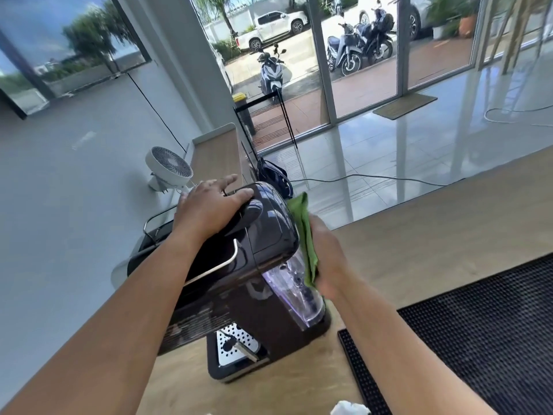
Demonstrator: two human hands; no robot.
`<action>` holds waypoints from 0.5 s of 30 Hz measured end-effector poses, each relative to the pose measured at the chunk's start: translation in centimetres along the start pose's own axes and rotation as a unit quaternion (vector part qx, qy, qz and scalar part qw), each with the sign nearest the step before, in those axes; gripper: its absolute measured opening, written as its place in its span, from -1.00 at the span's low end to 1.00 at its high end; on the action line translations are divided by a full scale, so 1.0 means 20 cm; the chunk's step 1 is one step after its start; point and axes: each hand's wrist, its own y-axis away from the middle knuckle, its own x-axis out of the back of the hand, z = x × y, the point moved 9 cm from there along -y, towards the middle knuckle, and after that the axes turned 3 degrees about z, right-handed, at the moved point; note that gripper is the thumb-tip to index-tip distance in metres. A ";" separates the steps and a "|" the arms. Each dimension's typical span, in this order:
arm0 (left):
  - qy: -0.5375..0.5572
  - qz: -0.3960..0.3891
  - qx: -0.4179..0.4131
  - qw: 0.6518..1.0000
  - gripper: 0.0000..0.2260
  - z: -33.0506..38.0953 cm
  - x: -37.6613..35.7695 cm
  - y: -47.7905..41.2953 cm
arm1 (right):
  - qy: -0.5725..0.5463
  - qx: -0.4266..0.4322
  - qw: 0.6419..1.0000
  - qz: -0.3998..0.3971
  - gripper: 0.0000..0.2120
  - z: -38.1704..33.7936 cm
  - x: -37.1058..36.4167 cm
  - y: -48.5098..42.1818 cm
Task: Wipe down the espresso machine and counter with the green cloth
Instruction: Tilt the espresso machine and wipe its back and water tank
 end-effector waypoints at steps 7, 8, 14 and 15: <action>0.000 0.000 -0.002 1.000 -0.47 -0.01 -0.01 -0.01 | 0.121 0.206 0.928 0.285 -0.30 0.22 0.13 0.29; -0.002 0.003 -0.004 1.000 -0.47 0.00 -0.01 -0.01 | 0.123 0.180 0.924 0.314 -0.22 0.31 0.18 0.29; -0.002 0.011 -0.008 1.000 -0.48 0.00 0.00 -0.02 | 0.076 0.087 0.933 0.342 -0.34 0.31 0.13 0.34; -0.001 0.010 -0.007 1.000 -0.48 0.00 -0.01 -0.02 | 0.075 0.135 0.931 0.331 -0.43 0.21 0.04 0.39</action>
